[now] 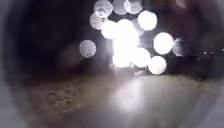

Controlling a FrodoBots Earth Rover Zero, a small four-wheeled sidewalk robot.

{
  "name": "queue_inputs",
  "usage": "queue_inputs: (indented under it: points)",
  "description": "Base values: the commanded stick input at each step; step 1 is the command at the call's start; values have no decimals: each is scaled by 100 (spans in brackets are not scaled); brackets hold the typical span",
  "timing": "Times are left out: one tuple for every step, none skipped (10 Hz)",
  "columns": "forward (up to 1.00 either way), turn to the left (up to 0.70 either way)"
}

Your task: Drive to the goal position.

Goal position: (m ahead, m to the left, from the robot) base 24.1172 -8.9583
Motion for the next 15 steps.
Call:
queue_inputs:
  points:
    - [70, -3]
    - [70, 0]
    - [70, 0]
    - [70, 0]
    - [70, 0]
    - [70, 0]
    - [70, -6]
    - [70, -13]
    - [70, -14]
    - [70, -14]
    - [70, -14]
    - [70, -14]
    - [70, -14]
    - [70, -14]
    - [70, -14]
